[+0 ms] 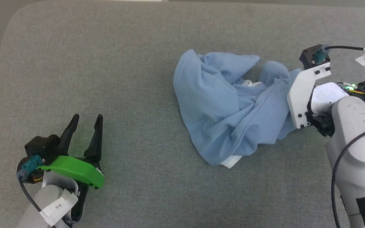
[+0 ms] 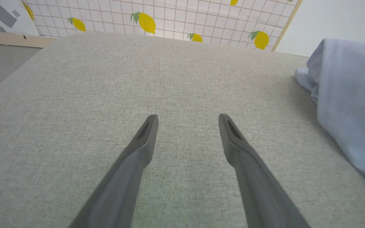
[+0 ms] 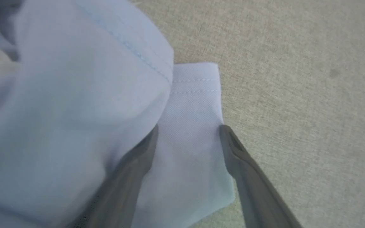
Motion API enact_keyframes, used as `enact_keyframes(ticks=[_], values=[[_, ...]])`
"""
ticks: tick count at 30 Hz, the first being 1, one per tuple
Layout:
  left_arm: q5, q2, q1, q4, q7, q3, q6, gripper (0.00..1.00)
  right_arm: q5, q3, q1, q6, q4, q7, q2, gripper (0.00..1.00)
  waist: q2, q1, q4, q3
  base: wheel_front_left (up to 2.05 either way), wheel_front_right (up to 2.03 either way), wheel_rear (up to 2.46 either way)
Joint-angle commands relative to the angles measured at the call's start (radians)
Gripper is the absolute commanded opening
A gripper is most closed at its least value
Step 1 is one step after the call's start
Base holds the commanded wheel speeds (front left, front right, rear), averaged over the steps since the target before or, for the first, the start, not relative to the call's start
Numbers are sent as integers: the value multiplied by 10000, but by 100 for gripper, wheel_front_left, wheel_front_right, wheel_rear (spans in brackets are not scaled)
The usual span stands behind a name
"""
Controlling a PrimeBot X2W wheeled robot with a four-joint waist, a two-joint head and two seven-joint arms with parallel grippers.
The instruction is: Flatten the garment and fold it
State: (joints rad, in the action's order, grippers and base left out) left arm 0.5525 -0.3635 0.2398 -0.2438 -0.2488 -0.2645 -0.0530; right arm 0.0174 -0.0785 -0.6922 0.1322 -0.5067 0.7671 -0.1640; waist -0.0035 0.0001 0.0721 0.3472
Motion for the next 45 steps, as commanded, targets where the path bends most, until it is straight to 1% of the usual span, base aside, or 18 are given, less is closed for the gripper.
enact_keyframes(ticks=[1, 6, 7, 8, 9, 11, 15, 19, 23, 27, 30, 32, 36, 37, 38, 39, 42, 45], values=[[108, 1, 211, -59, -55, -21, -85, 100, 42, -133, -129, -15, -134, 235, -32, 100, 35, -1, 282, 513, 0, 0, 0], [103, 115, 405, -285, -73, -163, -214, 100, -223, -459, -41, -15, -372, 884, -99, 100, 35, -1, 281, 487, 0, 0, 0], [100, 132, 416, -333, -76, -183, -227, 100, -273, -498, -11, -15, -379, 933, -133, 86, 35, -1, 270, 434, 0, 0, 0], [101, 152, 417, -393, -79, -209, -244, 100, -370, -528, 19, -15, -334, 903, -154, 25, 35, -1, 247, 355, 0, 0, 0], [100, 168, 412, -441, -81, -230, -255, 100, -435, -529, 40, -15, -264, 801, -180, 0, 35, -1, 226, 272, 0, 0, 0], [99, 202, 390, -544, -86, -261, -268, 100, -591, -527, 94, -15, -105, 613, -257, 0, 35, -1, 162, 57, 0, 0, 0], [64, 249, 307, -685, -95, -303, -250, 100, -962, -58, 169, -15, 556, -484, -345, 0, 35, -1, -15, -575, 0, 0, 0], [36, 338, 121, -725, -94, -367, -132, 100, -1375, 528, 697, -15, 1626, -1346, -400, 0, 35, -1, -212, -1289, 0, 0, 0], [84, 443, -170, -712, -58, -429, 6, 100, -1574, 1457, 2102, -15, 3095, -1684, -384, 0, 35, -1, -463, -1903, 0, 0, 0], [148, 535, -453, -632, 3, -485, 145, 100, -1609, 2708, 4316, -15, 4246, -1526, 112, 0, 35, -1, -647, -2268, 0, 0, 0], [182, 569, -604, -573, 62, -533, 214, 100, -1725, 3347, 6004, -15, 4491, -1356, 596, 0, 35, -1, -710, -2431, 0, 0, 0], [209, 574, -695, -541, 87, -546, 253, 100, -1844, 3556, 6788, -15, 4415, -1285, 847, 0, 35, -1, -746, -2542, 0, 0, 0], [290, 571, -878, -480, 159, -538, 348, 100, -2148, 3514, 7556, -15, 4235, -1315, 1082, 0, 35, -1, -839, -2728, 0, 0, 0], [308, 566, -917, -465, 175, -530, 373, 100, -2228, 3503, 7567, -15, 4239, -1444, 1099, 19, 35, -1, -872, -2762, 0, 0, 0], [327, 562, -956, -442, 200, -530, 397, 100, -2329, 3488, 7541, -15, 4264, -1614, 1112, 72, 35, -1, -898, -2789, 0, 0, 0], [343, 560, -990, -424, 224, -535, 416, 100, -2461, 3512, 7456, -15, 4325, -1856, 1121, 100, 35, -1, -920, -2834, 0, 0, 0], [370, 558, -1059, -389, 277, -566, 450, 100, -2961, 3539, 7143, -15, 4746, -2742, 1132, 100, 35, -1, -946, -2955, 0, 0, 0], [401, 583, -1121, -367, 307, -595, 496, 100, -3648, 3695, 6856, -15, 5339, -4006, 1134, 100, 35, -1, -948, -3090, 0, 0, 0]])
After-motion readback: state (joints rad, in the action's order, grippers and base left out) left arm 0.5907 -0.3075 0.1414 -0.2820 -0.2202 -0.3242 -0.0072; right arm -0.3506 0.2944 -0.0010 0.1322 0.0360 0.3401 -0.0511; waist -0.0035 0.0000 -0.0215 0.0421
